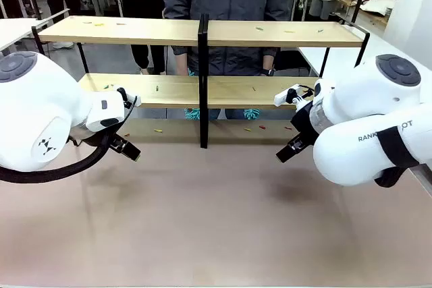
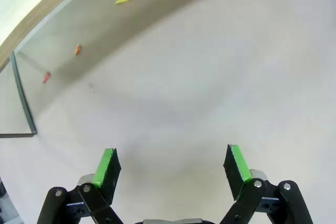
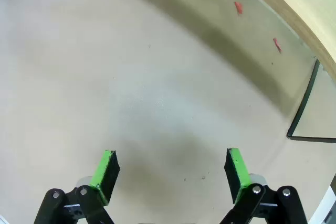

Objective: Clean the shelves.
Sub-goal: Pick up the Duster when the human hands it over.

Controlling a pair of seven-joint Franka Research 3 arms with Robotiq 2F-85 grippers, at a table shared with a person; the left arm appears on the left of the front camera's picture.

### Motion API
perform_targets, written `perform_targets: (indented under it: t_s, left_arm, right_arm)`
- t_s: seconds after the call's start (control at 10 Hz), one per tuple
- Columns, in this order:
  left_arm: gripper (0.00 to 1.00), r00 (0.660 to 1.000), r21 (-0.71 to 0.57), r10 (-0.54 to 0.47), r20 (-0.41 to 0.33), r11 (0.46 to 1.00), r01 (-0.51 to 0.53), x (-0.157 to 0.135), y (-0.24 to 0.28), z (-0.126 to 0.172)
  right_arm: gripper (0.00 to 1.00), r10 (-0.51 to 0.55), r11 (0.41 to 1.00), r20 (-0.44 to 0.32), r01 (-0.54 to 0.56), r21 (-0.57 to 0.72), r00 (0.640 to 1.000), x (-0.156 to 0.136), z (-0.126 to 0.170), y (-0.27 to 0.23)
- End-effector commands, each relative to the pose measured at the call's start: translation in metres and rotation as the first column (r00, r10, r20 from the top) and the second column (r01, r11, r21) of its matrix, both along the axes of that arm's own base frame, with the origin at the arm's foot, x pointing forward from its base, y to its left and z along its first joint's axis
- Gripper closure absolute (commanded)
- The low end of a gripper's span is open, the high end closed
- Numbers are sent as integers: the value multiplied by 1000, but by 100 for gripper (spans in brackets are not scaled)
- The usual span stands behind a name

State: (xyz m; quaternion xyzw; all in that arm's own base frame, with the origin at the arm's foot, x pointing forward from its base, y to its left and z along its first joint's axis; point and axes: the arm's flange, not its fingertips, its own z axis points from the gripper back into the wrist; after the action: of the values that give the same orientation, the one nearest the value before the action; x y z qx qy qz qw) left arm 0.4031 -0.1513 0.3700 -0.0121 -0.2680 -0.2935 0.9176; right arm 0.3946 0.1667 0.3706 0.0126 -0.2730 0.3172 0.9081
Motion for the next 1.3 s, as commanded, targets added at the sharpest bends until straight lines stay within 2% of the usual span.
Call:
perform_targets:
  t_s: [0.0, 1.2]
  left_arm:
    - [0, 1000, 0, 0, 0, 1000, 0, 0, 0, 0]
    - [0, 1000, 0, 0, 0, 1000, 0, 0, 0, 0]
  right_arm:
    - [0, 0, 1000, 0, 0, 0, 1000, 0, 0, 0]
    - [0, 0, 1000, 0, 0, 0, 1000, 0, 0, 0]
